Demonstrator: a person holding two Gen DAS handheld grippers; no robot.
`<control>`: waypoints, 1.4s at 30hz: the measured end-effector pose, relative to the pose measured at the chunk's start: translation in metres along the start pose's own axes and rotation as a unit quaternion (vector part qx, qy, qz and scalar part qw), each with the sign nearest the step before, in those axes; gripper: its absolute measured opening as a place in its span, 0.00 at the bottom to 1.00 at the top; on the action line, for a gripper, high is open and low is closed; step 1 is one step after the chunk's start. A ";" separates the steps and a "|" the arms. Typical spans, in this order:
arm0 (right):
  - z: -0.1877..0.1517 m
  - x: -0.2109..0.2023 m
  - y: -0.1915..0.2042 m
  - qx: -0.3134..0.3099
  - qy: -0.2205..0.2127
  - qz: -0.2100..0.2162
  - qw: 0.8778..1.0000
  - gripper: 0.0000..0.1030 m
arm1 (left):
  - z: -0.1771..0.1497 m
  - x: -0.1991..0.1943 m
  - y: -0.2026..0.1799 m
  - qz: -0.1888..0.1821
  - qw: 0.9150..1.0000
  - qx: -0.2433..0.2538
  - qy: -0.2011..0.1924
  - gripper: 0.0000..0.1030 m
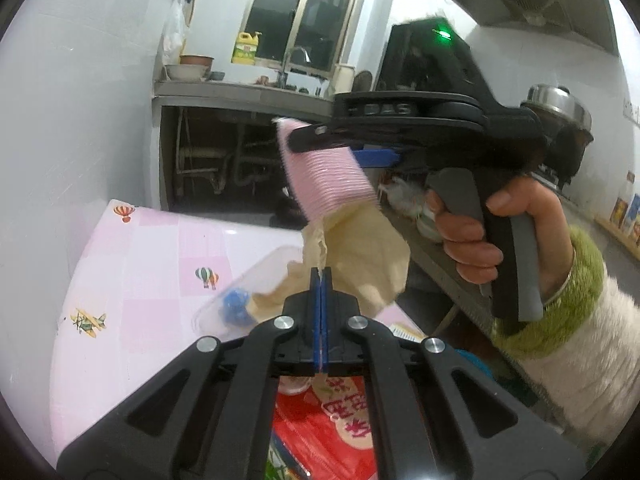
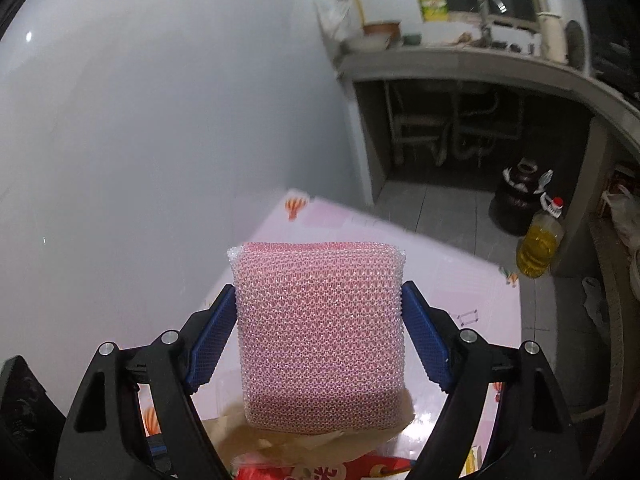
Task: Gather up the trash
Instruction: 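Grasp the brown paper with the left tool while the right tool lifts the sponge, then carry the sponge and brown paper to the blue wastebasket and release both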
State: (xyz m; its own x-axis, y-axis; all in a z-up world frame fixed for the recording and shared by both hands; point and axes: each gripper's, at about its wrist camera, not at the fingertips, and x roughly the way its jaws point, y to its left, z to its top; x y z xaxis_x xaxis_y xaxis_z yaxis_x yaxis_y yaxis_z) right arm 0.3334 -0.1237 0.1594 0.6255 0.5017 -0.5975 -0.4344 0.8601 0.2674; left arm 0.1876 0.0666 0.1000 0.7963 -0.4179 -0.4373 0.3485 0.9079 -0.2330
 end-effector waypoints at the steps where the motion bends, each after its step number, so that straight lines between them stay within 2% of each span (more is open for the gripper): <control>1: 0.002 -0.009 -0.002 0.007 -0.013 -0.002 1.000 0.77 | 0.003 -0.001 0.001 -0.001 1.000 -0.007 -0.005 0.00; 8: 0.005 -0.043 -0.014 0.032 -0.063 -0.008 0.997 0.77 | 0.020 -0.010 0.009 -0.013 0.998 -0.057 -0.027 0.00; 15: 0.000 -0.083 -0.028 0.059 -0.115 -0.020 0.991 0.77 | 0.036 -0.021 0.010 -0.009 0.996 -0.074 -0.054 0.00; 19: -0.006 -0.114 -0.035 0.066 -0.148 -0.040 0.986 0.77 | 0.048 -0.031 0.004 -0.020 0.994 -0.082 -0.072 0.00; 23: -0.019 -0.148 -0.045 0.071 -0.175 -0.079 0.979 0.77 | 0.056 -0.036 -0.011 -0.031 0.994 -0.072 -0.080 0.00; 28: -0.051 -0.189 -0.061 0.088 -0.199 -0.134 0.967 0.77 | 0.067 -0.034 -0.040 -0.049 0.995 -0.051 -0.077 0.00; 35: -0.122 -0.235 -0.099 0.155 -0.209 -0.205 0.944 0.77 | 0.085 -0.021 -0.088 -0.074 0.994 -0.012 -0.082 0.00; 42: -0.199 -0.255 -0.137 0.227 -0.184 -0.243 0.925 0.77 | 0.099 0.011 -0.135 -0.056 0.994 0.038 -0.081 0.00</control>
State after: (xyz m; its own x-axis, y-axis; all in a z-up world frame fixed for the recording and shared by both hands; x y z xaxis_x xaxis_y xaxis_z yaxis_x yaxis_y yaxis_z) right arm 0.1047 -0.3877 0.1247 0.8902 -0.0287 -0.4548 0.2205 0.9006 0.3747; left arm 0.1987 -0.0575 0.2128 0.8180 -0.5108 -0.2645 0.4708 0.8587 -0.2024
